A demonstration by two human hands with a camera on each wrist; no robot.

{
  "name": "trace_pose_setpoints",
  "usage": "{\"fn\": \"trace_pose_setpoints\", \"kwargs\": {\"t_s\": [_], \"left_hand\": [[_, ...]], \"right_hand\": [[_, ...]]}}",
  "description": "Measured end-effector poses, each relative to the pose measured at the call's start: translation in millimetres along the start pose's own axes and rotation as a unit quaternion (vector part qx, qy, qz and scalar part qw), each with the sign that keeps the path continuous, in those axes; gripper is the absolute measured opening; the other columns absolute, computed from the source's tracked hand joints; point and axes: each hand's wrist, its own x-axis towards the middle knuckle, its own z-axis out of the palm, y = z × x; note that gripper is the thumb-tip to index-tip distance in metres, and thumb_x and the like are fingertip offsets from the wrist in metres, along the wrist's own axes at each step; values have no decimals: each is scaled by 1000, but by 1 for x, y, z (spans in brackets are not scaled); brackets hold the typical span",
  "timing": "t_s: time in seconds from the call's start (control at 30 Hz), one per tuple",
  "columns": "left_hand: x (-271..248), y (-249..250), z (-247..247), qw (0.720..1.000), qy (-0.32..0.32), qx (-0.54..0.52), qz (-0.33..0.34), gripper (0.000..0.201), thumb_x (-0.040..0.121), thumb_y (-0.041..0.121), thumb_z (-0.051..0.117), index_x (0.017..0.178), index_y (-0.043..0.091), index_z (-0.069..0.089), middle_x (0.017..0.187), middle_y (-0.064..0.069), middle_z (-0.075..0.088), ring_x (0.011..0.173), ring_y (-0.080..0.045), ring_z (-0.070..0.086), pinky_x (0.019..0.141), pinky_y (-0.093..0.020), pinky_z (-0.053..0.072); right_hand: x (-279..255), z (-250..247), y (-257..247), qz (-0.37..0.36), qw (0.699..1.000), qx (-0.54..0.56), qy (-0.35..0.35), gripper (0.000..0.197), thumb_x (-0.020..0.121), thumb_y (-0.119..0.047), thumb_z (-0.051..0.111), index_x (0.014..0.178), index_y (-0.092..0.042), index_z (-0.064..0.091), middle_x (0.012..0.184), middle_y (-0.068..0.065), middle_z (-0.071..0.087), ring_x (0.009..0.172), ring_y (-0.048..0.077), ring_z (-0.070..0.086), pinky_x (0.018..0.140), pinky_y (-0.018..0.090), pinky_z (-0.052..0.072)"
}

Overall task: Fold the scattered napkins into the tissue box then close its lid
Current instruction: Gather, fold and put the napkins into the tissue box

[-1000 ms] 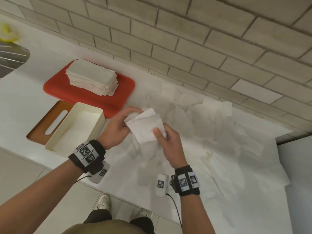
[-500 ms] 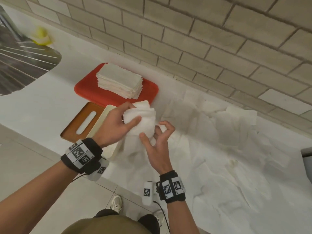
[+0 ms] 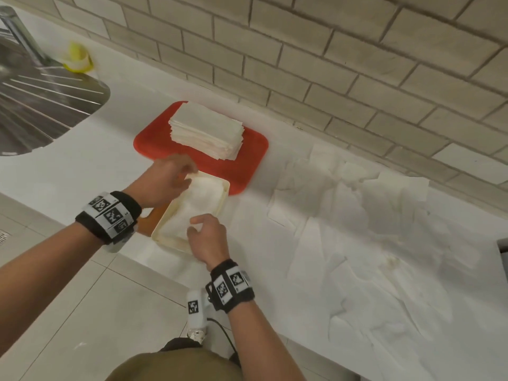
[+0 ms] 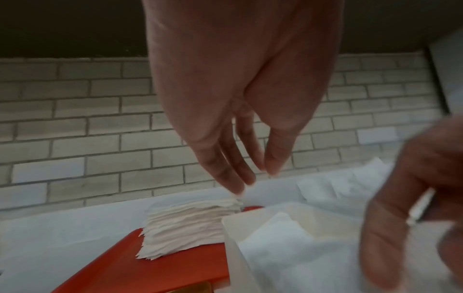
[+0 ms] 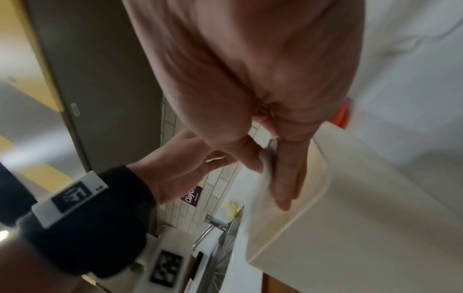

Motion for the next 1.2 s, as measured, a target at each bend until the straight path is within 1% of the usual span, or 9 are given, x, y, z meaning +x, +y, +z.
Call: {"fn": "trace_pose_setpoints", "kwargs": {"t_s": [0.1, 0.27, 0.37, 0.53, 0.73, 0.9, 1.03, 1.1, 1.2], "left_hand": [[1, 5, 31, 979, -179, 92, -7, 34, 101, 25, 72, 132, 31, 59, 141, -1, 58, 124, -27, 62, 102, -40, 51], [2, 13, 68, 914, -347, 213, -9, 108, 80, 35, 93, 165, 29, 27, 169, -3, 25, 144, -30, 46, 115, -44, 46], [5, 25, 58, 922, -323, 214, -24, 112, 76, 29, 96, 165, 28, 28, 167, -3, 28, 143, -30, 49, 111, -45, 50], [5, 87, 42, 981, -125, 144, 29, 61, 97, 35, 77, 149, 25, 48, 150, -1, 52, 125, -28, 63, 95, -41, 57], [5, 153, 101, 995, -79, -27, 61, 45, 97, 52, 69, 132, 25, 61, 127, 5, 67, 112, -20, 67, 93, -40, 58], [-10, 177, 154, 943, -143, -280, -114, 109, 70, 61, 95, 156, 33, 34, 142, 10, 54, 126, -12, 58, 106, -34, 52], [-19, 178, 168, 864, -139, -459, -156, 54, 90, 28, 87, 137, 17, 64, 129, -1, 77, 120, -23, 74, 107, -54, 57], [-23, 179, 165, 870, -118, -454, -151, 35, 102, 24, 73, 136, 18, 66, 122, 0, 80, 115, -23, 76, 103, -57, 58], [-25, 183, 155, 865, -71, -464, -174, 30, 107, 23, 66, 137, 21, 63, 116, -2, 82, 109, -23, 78, 97, -54, 61]], "right_hand": [[-3, -3, -9, 10, 998, -46, -51, 51, 103, -27, 63, 153, -18, 55, 149, 11, 60, 131, 31, 64, 110, 39, 54], [-12, -72, 36, -20, 996, 58, 68, 13, 103, -13, 69, 111, -22, 71, 96, 5, 82, 83, 18, 82, 86, 37, 67], [-3, -139, 91, 12, 959, -96, 265, 9, 102, -25, 64, 110, -22, 67, 104, 8, 80, 101, 31, 77, 92, 44, 62], [3, -218, 165, 249, 898, -159, 326, 105, 96, -58, 73, 161, 4, 19, 163, 29, 32, 151, 47, 34, 118, 55, 40], [3, -231, 182, 127, 955, -38, 267, 58, 101, -33, 76, 148, -4, 56, 144, 12, 64, 139, 35, 57, 107, 36, 47], [-41, -225, 160, -65, 982, 120, 128, 33, 98, -26, 81, 130, -22, 73, 121, -10, 80, 113, 9, 75, 100, 34, 61], [-41, -243, 154, -100, 988, 113, 30, 35, 99, -12, 78, 132, -19, 69, 124, -9, 78, 115, 12, 75, 96, 31, 60], [-24, -266, 161, -79, 993, 50, 69, 34, 94, -2, 76, 122, -21, 68, 118, -8, 78, 112, 17, 75, 93, 30, 59], [14, -315, 165, -43, 943, -73, 322, 39, 92, -18, 79, 127, -16, 62, 127, 6, 66, 117, 34, 67, 100, 40, 54]]}}
